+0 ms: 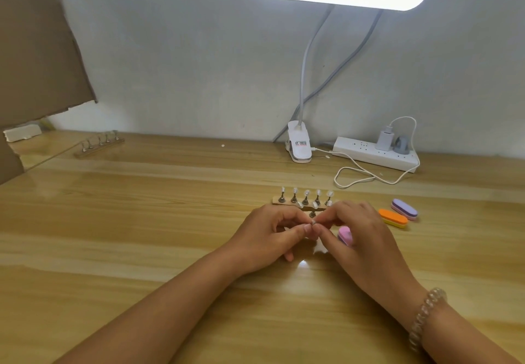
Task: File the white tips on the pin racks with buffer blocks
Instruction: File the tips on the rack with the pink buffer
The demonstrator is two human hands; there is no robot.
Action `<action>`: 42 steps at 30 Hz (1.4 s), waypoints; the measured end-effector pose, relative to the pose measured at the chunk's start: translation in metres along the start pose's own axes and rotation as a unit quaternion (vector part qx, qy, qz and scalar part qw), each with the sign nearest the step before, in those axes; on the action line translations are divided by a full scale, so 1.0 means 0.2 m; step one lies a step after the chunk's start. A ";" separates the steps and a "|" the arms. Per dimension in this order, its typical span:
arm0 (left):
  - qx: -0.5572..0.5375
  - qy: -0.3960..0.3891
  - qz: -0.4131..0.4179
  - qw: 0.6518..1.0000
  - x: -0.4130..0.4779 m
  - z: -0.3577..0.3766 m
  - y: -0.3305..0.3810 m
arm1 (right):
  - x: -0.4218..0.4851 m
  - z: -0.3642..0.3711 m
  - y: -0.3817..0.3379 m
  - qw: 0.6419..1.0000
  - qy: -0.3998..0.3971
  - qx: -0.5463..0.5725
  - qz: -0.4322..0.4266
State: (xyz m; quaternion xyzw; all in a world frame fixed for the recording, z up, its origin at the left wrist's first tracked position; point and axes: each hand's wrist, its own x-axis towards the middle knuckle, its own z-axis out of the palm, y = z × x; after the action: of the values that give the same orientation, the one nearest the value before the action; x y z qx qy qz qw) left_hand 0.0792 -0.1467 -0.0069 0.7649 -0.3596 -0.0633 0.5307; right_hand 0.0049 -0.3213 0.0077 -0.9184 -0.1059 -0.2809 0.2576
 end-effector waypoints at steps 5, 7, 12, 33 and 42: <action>-0.014 -0.003 0.013 1.000 -0.01 0.00 0.00 | 0.00 -0.02 -0.01 1.000 -0.006 0.018 0.001; -0.009 0.001 0.012 1.000 0.00 -0.01 0.00 | 0.00 -0.02 -0.02 1.000 -0.002 0.005 -0.001; 0.003 0.016 0.021 1.000 0.00 0.00 0.01 | -0.01 -0.01 -0.02 1.000 0.004 0.000 0.004; 0.084 0.246 -0.028 0.965 0.01 -0.03 0.01 | 0.01 -0.02 0.03 0.994 0.070 0.038 0.078; 0.126 0.206 -0.090 0.966 0.03 -0.03 0.00 | 0.03 -0.02 0.08 0.975 0.029 0.030 0.219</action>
State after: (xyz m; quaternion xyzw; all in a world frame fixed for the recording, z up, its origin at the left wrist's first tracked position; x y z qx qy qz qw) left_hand 0.0866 -0.1460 -0.0028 0.8514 -0.1771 0.0940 0.4847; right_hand 0.0126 -0.3366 0.0069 -0.9027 0.0969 -0.2405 0.3433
